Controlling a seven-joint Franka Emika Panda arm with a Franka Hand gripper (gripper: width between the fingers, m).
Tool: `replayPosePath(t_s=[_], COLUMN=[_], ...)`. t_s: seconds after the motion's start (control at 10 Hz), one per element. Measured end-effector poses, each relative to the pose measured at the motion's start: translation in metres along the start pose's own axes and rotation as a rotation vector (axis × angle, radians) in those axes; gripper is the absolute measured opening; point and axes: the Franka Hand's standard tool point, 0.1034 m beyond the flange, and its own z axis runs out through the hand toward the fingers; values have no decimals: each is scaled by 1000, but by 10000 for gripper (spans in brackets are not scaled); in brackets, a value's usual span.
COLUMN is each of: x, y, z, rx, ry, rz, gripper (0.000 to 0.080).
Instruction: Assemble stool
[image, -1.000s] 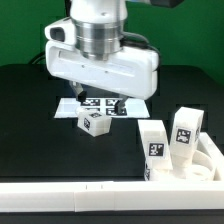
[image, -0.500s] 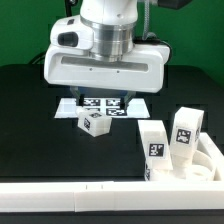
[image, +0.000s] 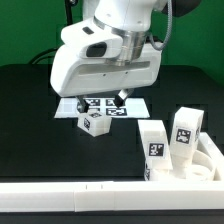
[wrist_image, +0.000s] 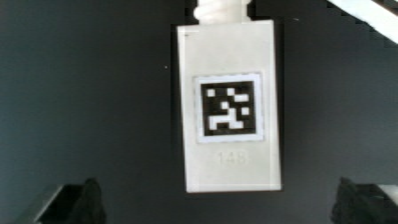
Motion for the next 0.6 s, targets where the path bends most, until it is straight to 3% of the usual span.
replayPosePath(t_s=[0.2,0.3,0.4,0.5,0.6], x=[-2,-3,-11,-9,0], y=[-1,-3,-8,-4,-5], z=[2,9,16,14,14], rx=[-5,-42,-24,-12,-33], ry=[-21,-63,-189,-310,-339], rz=[28,33,99,124,96], gripper=[648,648,648,648,648])
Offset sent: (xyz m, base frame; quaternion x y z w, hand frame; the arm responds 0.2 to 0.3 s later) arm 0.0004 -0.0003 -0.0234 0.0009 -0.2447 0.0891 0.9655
